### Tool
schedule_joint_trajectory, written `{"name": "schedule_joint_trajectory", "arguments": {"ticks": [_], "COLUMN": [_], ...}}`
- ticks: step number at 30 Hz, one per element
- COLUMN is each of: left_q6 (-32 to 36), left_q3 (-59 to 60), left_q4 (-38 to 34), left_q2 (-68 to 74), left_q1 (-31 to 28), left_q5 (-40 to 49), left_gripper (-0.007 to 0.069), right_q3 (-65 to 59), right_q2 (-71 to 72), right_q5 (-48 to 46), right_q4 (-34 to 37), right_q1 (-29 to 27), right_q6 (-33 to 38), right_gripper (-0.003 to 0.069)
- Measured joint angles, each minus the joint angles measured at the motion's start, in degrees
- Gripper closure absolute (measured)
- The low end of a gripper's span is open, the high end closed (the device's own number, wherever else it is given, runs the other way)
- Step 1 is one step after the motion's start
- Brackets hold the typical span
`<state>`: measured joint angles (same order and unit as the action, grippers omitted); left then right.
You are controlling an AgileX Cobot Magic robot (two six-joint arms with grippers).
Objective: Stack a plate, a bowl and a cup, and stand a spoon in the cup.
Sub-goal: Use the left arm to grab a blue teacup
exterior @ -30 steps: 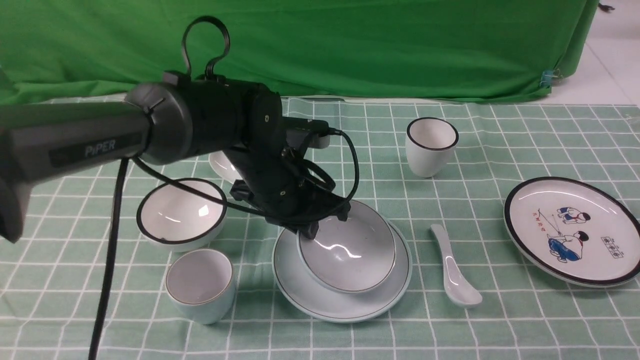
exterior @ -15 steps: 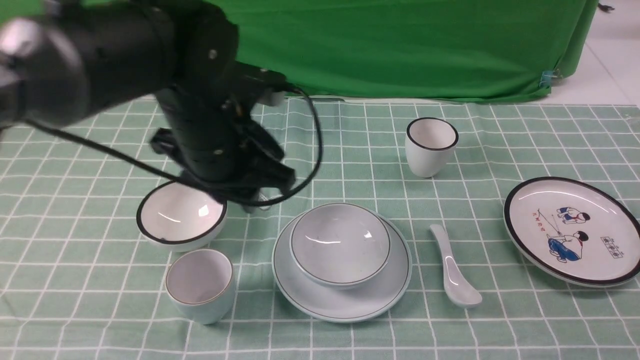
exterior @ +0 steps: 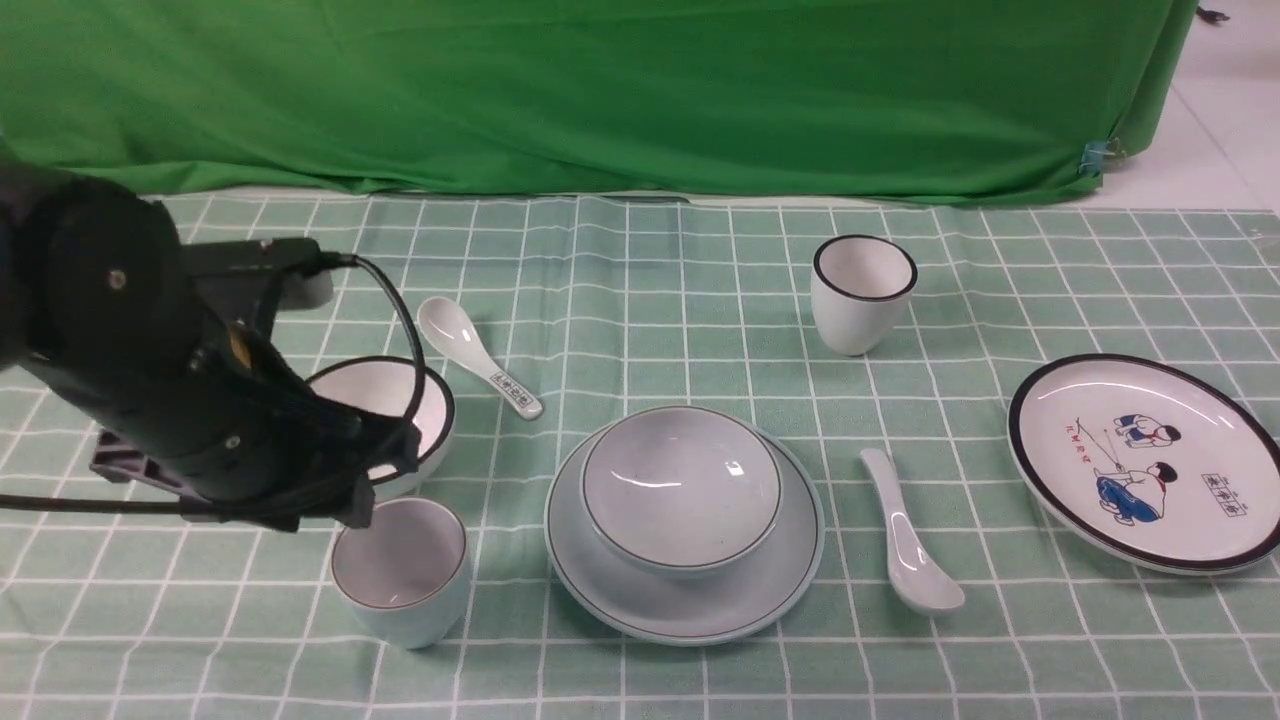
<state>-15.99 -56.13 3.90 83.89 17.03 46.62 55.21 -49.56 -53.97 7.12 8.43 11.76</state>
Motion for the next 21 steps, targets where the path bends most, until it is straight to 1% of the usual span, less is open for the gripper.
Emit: {"name": "schedule_joint_trajectory", "arguments": {"ticks": [1, 2, 4, 5, 7, 8, 9, 12, 13, 14, 17, 21], "left_q6": [0.0, -0.25, -0.52, -0.64, -0.65, -0.65, -0.7, -0.64, -0.57, -0.41, 1.1, 2.25], "left_q3": [0.06, 0.06, 0.12, 0.12, 0.18, 0.33, 0.38, -0.94, -2.47, -3.97, -10.11, -17.65], "left_q4": [0.0, 0.05, 0.05, 0.05, 0.05, 0.05, 0.05, 0.22, 0.22, -0.04, -2.41, -3.9], "left_q2": [0.72, 2.24, 4.61, 6.1, 7.5, 8.17, 8.52, 8.15, 7.7, 7.12, 5.52, 4.78], "left_q1": [0.0, 0.0, 0.0, 0.0, 0.0, 0.0, 0.0, 0.0, 0.0, 0.0, 0.08, 2.46], "left_q5": [-0.06, -0.37, -0.97, -1.32, -1.6, -1.91, -2.08, -0.62, 0.69, 1.88, 6.21, 7.95], "left_gripper": [0.023, 0.0191, 0.015, 0.0147, 0.0177, 0.0223, 0.0288, 0.0539, 0.0574, 0.0586, 0.0588, 0.059], "right_q3": [0.0, 0.0, 0.0, 0.0, 0.0, 0.0, 0.0, 0.0, 0.0, 0.0, 0.0, 0.0], "right_q2": [0.0, 0.0, 0.0, 0.0, 0.0, 0.0, 0.0, 0.0, 0.0, 0.0, 0.0, 0.0], "right_q5": [0.01, 0.06, 0.06, 0.06, 0.06, 0.11, 0.08, 0.19, 0.31, 0.3, 0.56, 0.69], "right_q4": [0.0, 0.0, 0.02, 0.02, 0.02, 0.02, 0.02, 0.02, 0.02, 0.02, 0.02, 0.02], "right_q1": [0.0, 0.0, 0.0, 0.0, 0.0, 0.0, 0.0, 0.0, 0.0, 0.0, 0.0, 0.0], "right_q6": [0.0, 0.0, 0.0, 0.0, 0.0, 0.0, 0.0, 0.0, 0.0, 0.0, 0.0, 0.0], "right_gripper": [0.0624, 0.0624, 0.0622, 0.0621, 0.0618, 0.0617, 0.0615, 0.061, 0.0606, 0.0606, 0.0603, 0.0596]}}
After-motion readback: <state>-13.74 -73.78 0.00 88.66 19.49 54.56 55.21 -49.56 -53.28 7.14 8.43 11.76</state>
